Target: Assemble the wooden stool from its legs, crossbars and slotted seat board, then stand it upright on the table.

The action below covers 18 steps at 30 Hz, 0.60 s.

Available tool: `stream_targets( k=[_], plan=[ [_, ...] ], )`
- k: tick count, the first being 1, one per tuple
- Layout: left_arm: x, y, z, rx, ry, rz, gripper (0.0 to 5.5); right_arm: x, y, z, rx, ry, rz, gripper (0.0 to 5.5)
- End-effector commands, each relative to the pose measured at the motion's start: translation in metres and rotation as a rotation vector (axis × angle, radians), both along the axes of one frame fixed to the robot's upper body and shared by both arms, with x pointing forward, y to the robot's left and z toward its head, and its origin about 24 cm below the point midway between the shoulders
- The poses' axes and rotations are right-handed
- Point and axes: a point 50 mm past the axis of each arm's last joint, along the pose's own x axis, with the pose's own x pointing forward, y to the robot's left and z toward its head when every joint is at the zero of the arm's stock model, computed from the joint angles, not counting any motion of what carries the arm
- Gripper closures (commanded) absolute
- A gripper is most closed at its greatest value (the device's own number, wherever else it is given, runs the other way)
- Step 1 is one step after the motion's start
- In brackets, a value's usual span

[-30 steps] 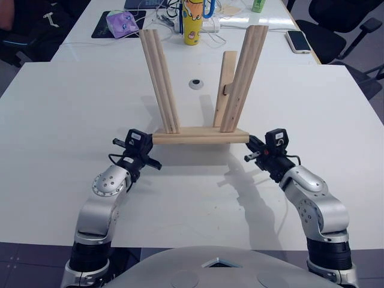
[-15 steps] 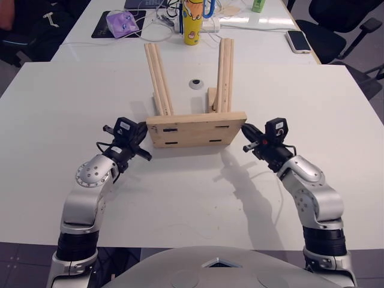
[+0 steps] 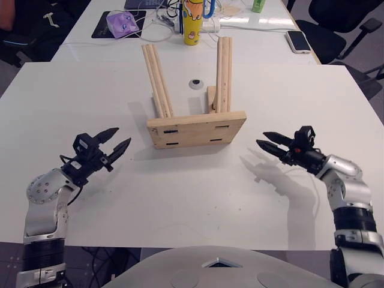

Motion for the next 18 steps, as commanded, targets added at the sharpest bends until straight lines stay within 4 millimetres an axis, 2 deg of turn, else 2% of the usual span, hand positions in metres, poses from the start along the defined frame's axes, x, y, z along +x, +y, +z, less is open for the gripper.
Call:
stream_targets(
  k=[1, 2, 6, 10, 18],
  plan=[
    [0.020, -0.001, -0.001, 0.044, 0.046, -0.104, 2.43, 0.019, 0.009, 0.006, -0.074, -0.042, 0.120, 2.62],
    [0.023, -0.001, -0.001, 0.037, 0.053, -0.120, 2.29, 0.022, 0.010, 0.006, -0.081, -0.048, 0.135, 2.47],
    [0.046, -0.013, 0.000, 0.096, 0.051, -0.242, 2.29, 0.047, 0.024, 0.013, -0.137, -0.113, 0.193, 2.47],
    [0.062, -0.023, -0.001, 0.127, 0.054, -0.324, 2.29, 0.064, 0.039, 0.020, -0.152, -0.147, 0.259, 2.47],
    [0.081, -0.031, -0.005, 0.149, 0.082, -0.409, 2.29, 0.070, 0.055, 0.015, -0.207, -0.133, 0.371, 2.47]
  ],
)
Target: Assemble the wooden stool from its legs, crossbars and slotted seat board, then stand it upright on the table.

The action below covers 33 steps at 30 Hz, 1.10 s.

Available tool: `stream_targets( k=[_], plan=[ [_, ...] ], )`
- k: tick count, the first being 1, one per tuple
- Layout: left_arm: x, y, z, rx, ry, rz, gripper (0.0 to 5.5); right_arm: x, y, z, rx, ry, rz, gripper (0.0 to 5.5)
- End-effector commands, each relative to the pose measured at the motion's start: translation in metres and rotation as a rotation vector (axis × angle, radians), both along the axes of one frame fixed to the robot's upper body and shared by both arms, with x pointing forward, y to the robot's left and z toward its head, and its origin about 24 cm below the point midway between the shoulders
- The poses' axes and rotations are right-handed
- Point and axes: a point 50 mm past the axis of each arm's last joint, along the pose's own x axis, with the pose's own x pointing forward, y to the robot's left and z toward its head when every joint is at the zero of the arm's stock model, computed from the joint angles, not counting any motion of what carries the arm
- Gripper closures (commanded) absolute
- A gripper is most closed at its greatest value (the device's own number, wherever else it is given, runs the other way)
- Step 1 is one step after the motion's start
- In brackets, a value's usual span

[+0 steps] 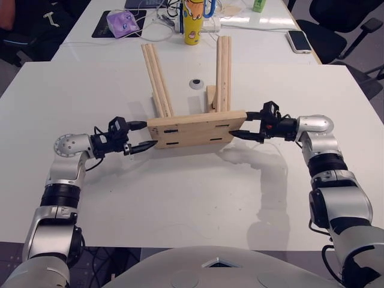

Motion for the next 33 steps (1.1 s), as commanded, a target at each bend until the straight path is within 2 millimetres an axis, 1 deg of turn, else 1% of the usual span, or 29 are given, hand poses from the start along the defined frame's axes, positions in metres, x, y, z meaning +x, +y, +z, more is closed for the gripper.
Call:
stream_targets(
  k=[1, 4, 5, 6, 7, 9, 12, 16, 18, 19, 21, 23, 25, 27, 29, 31, 33],
  plan=[
    [0.011, -0.006, 0.001, 0.022, 0.002, -0.047, 2.29, 0.005, 0.007, 0.002, -0.047, -0.014, 0.044, 2.47],
    [0.015, -0.009, -0.003, 0.035, 0.019, -0.082, 2.29, 0.007, 0.008, 0.002, -0.053, -0.018, 0.047, 2.47],
    [0.016, -0.010, -0.004, 0.037, 0.024, -0.095, 2.26, 0.008, 0.008, 0.004, -0.048, -0.023, 0.046, 2.67],
    [0.017, -0.011, -0.005, 0.038, 0.027, -0.106, 2.46, 0.009, 0.008, 0.006, -0.046, -0.027, 0.048, 2.79],
    [0.017, -0.011, -0.005, 0.039, 0.026, -0.115, 2.60, 0.010, 0.007, 0.008, -0.041, -0.031, 0.050, 3.01],
    [0.018, -0.010, -0.005, 0.037, 0.024, -0.126, 2.83, 0.010, 0.006, 0.010, -0.040, -0.030, 0.064, 3.24],
    [0.017, -0.008, -0.005, 0.027, 0.026, -0.133, 3.30, 0.007, 0.003, 0.009, -0.029, -0.010, 0.085, 3.68],
    [0.012, -0.006, -0.005, 0.012, 0.018, -0.147, 3.86, -0.002, -0.003, 0.002, -0.010, 0.045, 0.126, 3.88],
    [0.004, -0.007, -0.004, 0.000, 0.003, -0.170, 3.91, -0.009, -0.004, -0.002, 0.006, 0.072, 0.152, 3.89],
    [-0.003, -0.008, -0.003, -0.010, -0.012, -0.191, 3.92, -0.014, -0.004, -0.004, 0.014, 0.082, 0.166, 3.91],
    [-0.027, -0.013, 0.000, -0.016, -0.028, -0.245, 3.96, -0.033, -0.004, -0.008, 0.045, 0.106, 0.200, 3.92],
    [-0.055, -0.016, 0.003, -0.006, -0.007, -0.294, 4.03, -0.063, -0.002, -0.007, 0.079, 0.137, 0.236, 3.92],
    [-0.079, -0.017, 0.012, -0.006, 0.035, -0.317, 4.09, -0.098, 0.005, 0.001, 0.113, 0.200, 0.254, 3.92],
    [-0.095, -0.016, 0.024, -0.011, 0.071, -0.326, 4.11, -0.124, 0.014, 0.017, 0.147, 0.263, 0.289, 3.94],
    [-0.106, -0.015, 0.039, 0.018, 0.127, -0.341, 4.11, -0.143, 0.021, 0.041, 0.173, 0.331, 0.339, 3.95],
    [-0.112, -0.014, 0.055, 0.003, 0.208, -0.348, 4.11, -0.155, 0.025, 0.062, 0.182, 0.392, 0.382, 3.96],
    [-0.114, -0.016, 0.079, -0.079, 0.325, -0.365, 4.11, -0.158, 0.023, 0.090, 0.187, 0.482, 0.434, 3.96]
  ],
)
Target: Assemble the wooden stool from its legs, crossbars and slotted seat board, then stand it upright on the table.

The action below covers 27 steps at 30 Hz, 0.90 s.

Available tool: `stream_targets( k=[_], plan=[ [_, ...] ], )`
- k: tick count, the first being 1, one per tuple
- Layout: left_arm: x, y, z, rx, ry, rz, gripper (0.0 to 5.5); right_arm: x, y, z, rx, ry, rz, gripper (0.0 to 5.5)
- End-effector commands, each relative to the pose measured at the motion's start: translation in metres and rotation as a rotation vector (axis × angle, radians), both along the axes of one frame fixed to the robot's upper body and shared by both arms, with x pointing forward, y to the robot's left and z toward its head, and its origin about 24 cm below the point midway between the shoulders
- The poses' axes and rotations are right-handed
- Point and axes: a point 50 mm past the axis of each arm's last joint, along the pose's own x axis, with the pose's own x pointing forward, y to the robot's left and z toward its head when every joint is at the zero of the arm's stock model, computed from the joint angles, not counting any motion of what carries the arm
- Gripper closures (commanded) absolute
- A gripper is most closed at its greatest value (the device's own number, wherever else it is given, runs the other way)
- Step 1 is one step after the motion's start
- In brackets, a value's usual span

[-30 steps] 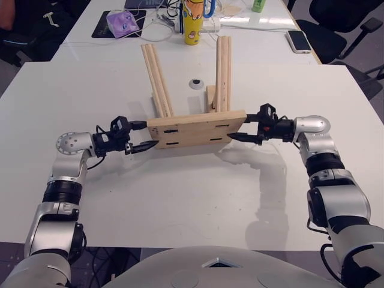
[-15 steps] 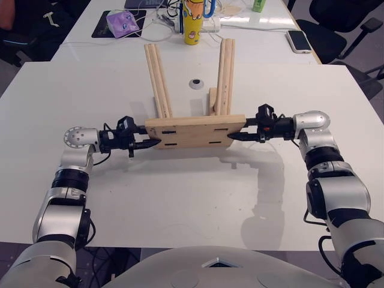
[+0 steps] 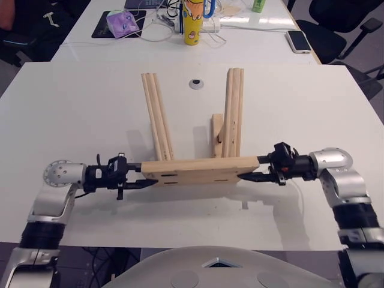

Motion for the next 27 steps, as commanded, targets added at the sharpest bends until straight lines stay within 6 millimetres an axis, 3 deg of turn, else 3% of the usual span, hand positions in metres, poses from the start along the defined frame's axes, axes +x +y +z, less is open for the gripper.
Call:
stream_targets(
  k=[1, 5, 11, 15, 18, 22, 24, 27],
  plan=[
    [-0.026, -0.012, 0.084, -0.099, 0.268, -0.083, 4.11, -0.049, 0.029, 0.098, 0.120, 0.297, 0.238, 3.96],
    [-0.025, -0.016, 0.122, -0.234, 0.492, -0.138, 4.12, -0.046, 0.026, 0.142, 0.137, 0.447, 0.292, 4.01],
    [-0.014, -0.007, 0.161, -0.428, 0.731, -0.193, 4.18, -0.047, 0.008, 0.181, 0.181, 0.750, 0.377, 4.12],
    [0.004, 0.000, 0.165, -0.466, 0.828, -0.152, 4.18, -0.021, 0.004, 0.198, 0.255, 0.840, 0.394, 4.12],
    [0.025, 0.003, 0.160, -0.469, 0.914, -0.096, 4.18, 0.017, 0.003, 0.194, 0.332, 0.926, 0.315, 4.12],
    [0.053, 0.005, 0.138, -0.464, 1.052, 0.007, 4.18, 0.050, 0.002, 0.163, 0.403, 1.080, 0.169, 4.12],
    [0.063, 0.008, 0.129, -0.474, 1.112, 0.055, 4.18, 0.060, 0.002, 0.145, 0.413, 1.159, 0.104, 4.12],
    [0.081, 0.011, 0.119, -0.527, 1.171, 0.134, 3.57, 0.068, -0.001, 0.117, 0.403, 1.247, -0.015, 4.12]
  ],
)
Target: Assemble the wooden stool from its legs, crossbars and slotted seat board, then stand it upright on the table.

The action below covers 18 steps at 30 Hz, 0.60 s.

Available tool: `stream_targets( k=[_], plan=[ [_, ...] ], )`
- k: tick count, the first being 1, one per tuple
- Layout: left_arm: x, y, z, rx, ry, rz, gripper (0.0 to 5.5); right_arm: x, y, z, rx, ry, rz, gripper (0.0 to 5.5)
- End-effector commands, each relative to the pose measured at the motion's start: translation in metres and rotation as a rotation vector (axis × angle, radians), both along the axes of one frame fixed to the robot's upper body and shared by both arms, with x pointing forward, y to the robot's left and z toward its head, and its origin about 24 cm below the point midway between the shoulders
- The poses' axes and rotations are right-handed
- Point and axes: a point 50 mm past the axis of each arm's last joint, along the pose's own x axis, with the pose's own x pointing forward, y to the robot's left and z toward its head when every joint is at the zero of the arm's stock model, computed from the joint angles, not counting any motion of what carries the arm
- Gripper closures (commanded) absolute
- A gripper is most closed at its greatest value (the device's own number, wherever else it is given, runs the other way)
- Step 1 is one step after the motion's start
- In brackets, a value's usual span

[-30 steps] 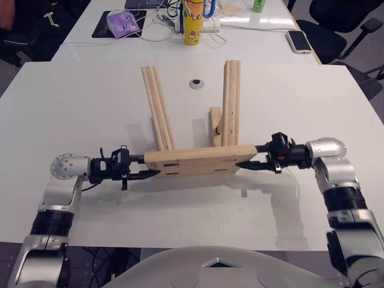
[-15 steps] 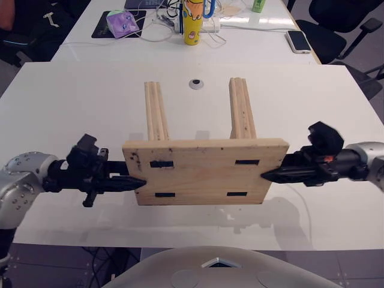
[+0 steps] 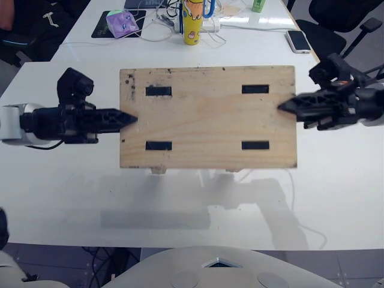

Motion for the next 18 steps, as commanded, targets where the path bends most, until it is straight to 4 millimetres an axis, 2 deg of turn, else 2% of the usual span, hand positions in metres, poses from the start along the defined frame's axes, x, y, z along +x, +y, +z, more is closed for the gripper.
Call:
stream_targets(
  k=[1, 5, 10, 11, 13, 15, 18],
  plan=[
    [0.029, 0.002, -0.008, -0.028, 0.076, 0.099, 3.49, 0.014, 0.000, -0.017, 0.117, 0.118, -0.056, 3.84],
    [0.049, 0.011, -0.018, -0.070, 0.079, 0.248, 2.73, 0.024, -0.006, -0.032, 0.107, 0.122, -0.159, 3.12],
    [0.035, 0.024, -0.034, -0.031, 0.084, 0.254, 1.95, 0.026, -0.009, -0.045, 0.014, 0.048, -0.159, 2.32],
    [0.031, 0.029, -0.038, -0.009, 0.069, 0.259, 1.93, 0.024, -0.012, -0.047, -0.015, 0.020, -0.156, 2.22],
    [0.020, 0.044, -0.046, 0.057, 0.025, 0.285, 1.93, 0.020, -0.026, -0.054, -0.107, -0.081, -0.169, 2.17],
    [0.003, 0.070, -0.058, 0.147, -0.021, 0.341, 1.93, 0.014, -0.049, -0.060, -0.194, -0.180, -0.223, 2.17],
    [-0.031, 0.105, -0.076, 0.279, -0.086, 0.391, 1.93, -0.014, -0.089, -0.081, -0.356, -0.284, -0.261, 2.17]
  ],
)
